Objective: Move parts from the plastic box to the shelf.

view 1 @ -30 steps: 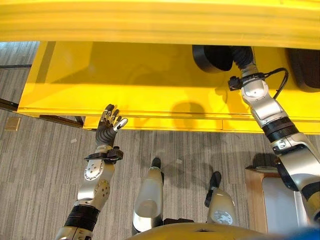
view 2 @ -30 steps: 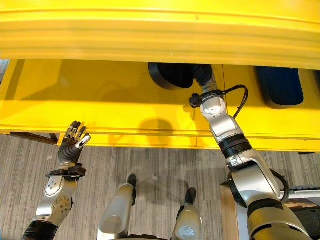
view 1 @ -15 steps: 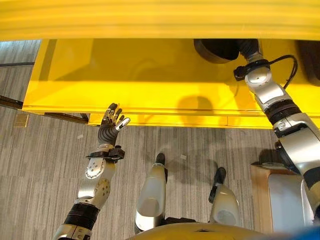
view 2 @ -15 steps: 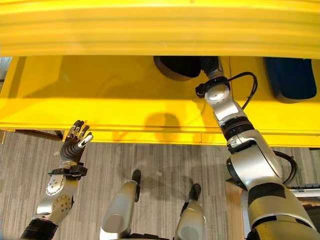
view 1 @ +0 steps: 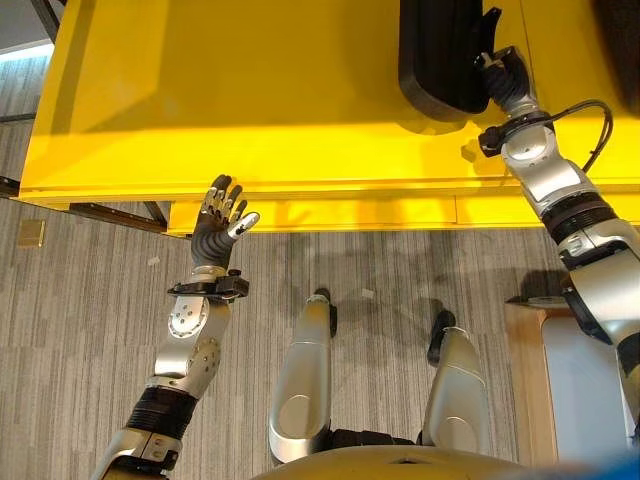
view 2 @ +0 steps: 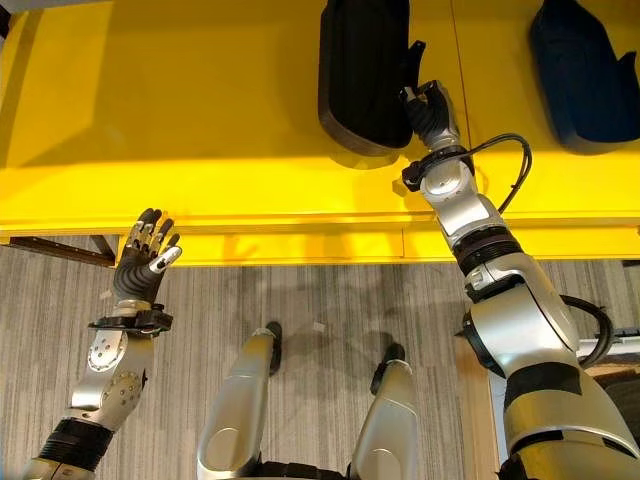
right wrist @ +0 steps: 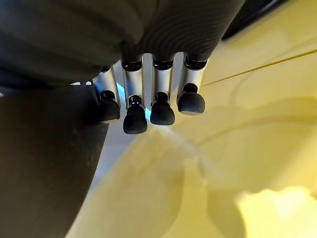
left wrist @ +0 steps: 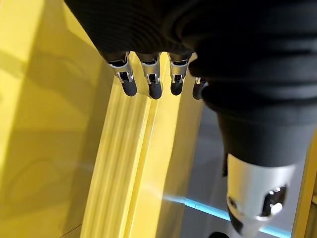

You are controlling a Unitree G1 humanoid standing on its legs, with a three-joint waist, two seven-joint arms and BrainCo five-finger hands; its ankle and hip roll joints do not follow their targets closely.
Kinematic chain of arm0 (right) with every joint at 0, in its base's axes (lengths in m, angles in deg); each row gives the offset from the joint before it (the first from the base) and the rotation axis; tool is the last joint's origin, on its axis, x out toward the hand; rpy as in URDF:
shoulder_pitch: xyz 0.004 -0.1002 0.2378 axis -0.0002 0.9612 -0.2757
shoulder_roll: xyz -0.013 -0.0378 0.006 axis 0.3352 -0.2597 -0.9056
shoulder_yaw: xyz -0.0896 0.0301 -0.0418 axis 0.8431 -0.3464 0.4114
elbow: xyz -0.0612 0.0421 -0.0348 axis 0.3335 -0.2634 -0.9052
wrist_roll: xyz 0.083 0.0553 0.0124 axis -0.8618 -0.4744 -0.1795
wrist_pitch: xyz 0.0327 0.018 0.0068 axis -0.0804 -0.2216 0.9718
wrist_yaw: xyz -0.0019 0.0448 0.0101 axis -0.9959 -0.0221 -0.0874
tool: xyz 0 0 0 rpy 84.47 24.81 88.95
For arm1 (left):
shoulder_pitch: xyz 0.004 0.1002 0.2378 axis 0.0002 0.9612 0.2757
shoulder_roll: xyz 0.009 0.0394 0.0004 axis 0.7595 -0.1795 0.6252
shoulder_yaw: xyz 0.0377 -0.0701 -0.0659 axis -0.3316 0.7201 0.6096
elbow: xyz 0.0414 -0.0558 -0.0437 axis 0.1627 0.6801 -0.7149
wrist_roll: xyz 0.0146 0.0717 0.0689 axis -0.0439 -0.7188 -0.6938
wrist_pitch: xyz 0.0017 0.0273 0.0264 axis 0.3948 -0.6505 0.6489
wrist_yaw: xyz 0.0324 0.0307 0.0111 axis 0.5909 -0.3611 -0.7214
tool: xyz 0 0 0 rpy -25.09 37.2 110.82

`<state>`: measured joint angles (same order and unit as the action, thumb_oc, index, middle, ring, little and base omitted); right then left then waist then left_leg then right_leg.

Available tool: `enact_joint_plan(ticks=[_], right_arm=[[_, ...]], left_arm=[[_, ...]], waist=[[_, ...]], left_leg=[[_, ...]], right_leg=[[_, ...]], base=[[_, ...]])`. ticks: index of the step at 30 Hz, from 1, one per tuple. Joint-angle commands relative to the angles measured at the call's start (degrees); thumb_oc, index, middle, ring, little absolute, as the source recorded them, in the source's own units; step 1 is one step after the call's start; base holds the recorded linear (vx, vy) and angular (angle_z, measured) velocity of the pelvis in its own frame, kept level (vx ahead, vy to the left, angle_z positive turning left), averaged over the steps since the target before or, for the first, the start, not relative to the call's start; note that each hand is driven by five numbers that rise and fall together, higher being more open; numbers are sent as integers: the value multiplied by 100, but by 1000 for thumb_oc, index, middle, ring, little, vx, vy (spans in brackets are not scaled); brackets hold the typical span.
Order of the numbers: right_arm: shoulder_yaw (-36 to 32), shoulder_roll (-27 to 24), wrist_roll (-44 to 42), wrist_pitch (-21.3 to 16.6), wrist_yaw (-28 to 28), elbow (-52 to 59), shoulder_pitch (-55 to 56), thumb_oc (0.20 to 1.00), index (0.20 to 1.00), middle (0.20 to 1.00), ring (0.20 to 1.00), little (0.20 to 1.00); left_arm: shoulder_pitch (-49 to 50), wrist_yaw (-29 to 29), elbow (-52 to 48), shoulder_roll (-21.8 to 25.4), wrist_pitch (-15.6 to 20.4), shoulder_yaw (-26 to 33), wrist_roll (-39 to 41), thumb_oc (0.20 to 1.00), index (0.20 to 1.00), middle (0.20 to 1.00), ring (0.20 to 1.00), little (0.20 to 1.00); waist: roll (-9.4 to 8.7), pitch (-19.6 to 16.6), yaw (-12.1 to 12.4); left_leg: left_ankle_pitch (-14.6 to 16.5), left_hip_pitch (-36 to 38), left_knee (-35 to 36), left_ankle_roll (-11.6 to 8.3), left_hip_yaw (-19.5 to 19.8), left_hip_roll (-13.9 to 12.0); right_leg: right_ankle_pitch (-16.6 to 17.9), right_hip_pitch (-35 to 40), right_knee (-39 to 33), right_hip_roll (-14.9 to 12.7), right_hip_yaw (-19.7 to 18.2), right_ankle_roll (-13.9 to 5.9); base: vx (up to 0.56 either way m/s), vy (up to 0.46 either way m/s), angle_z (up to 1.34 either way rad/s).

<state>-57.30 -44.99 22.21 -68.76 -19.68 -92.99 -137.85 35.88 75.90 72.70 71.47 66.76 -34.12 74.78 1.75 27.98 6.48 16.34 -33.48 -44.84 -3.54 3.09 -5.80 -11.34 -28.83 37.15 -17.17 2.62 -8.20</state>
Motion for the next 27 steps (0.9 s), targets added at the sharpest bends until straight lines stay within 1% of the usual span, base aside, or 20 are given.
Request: enact_joint_plan(ticks=[1, 6, 7, 12, 15, 20, 27], right_arm=[[26, -202, 141, -267, 186, -18, -620, 200, 200, 200, 200, 200], [57, -268, 174, -260, 196, -31, -656, 200, 200, 200, 200, 200], [81, -441, 253, -265, 296, -97, -786, 200, 200, 200, 200, 200], [182, -519, 296, -274, 344, -326, -971, 200, 200, 200, 200, 200], [470, -682, 591, -216, 387, -485, -1271, 200, 200, 200, 200, 200], [727, -877, 816, -154, 407, -562, -1530, 200, 200, 200, 200, 200], [934, -873, 914, -125, 429, -829, -1726, 200, 200, 200, 200, 200]], left_arm=[[241, -42, -245, 103, 11, -205, 28, 1000, 1000, 1000, 1000, 1000], [254, -55, -229, 100, 13, -201, 22, 1000, 1000, 1000, 1000, 1000], [292, -31, -223, 115, 13, -232, 46, 1000, 1000, 1000, 1000, 1000], [270, -28, -273, 138, 38, -284, 58, 1000, 1000, 1000, 1000, 1000], [258, -27, -297, 164, 63, -279, 47, 1000, 1000, 1000, 1000, 1000], [235, -67, -339, 176, 102, -252, 42, 1000, 1000, 1000, 1000, 1000], [175, -159, -346, 162, 174, -196, 9, 1000, 1000, 1000, 1000, 1000]], waist=[[-176, -181, 85], [-187, -156, 85], [-190, -145, 73], [-178, -151, 84], [-182, -160, 130], [-184, -160, 169], [-188, -152, 242]], left_leg=[[-227, 71, -13, -187, 296, -280], [-221, 2, -45, -188, 315, -282], [-225, -69, -11, -198, 305, -287], [-243, -90, 29, -203, 332, -279], [-257, -187, 50, -194, 370, -243], [-293, -263, 129, -174, 367, -178], [-354, -343, 246, -151, 370, -133]], right_leg=[[-103, -106, 786, 55, -28, 98], [-121, -191, 847, 65, -22, 105], [-150, -292, 877, 79, -14, 114], [-154, -311, 855, 80, 8, 116], [-142, -358, 843, 47, 68, 109], [-95, -342, 754, -11, 128, 93], [-18, -367, 638, -22, 177, 93]], base=[[-73, -30, -8], [-10, -13, -1], [-4, -41, -1], [-1, -8, 0], [12, -12, 0], [20, -3, 6], [8, 0, 3]])
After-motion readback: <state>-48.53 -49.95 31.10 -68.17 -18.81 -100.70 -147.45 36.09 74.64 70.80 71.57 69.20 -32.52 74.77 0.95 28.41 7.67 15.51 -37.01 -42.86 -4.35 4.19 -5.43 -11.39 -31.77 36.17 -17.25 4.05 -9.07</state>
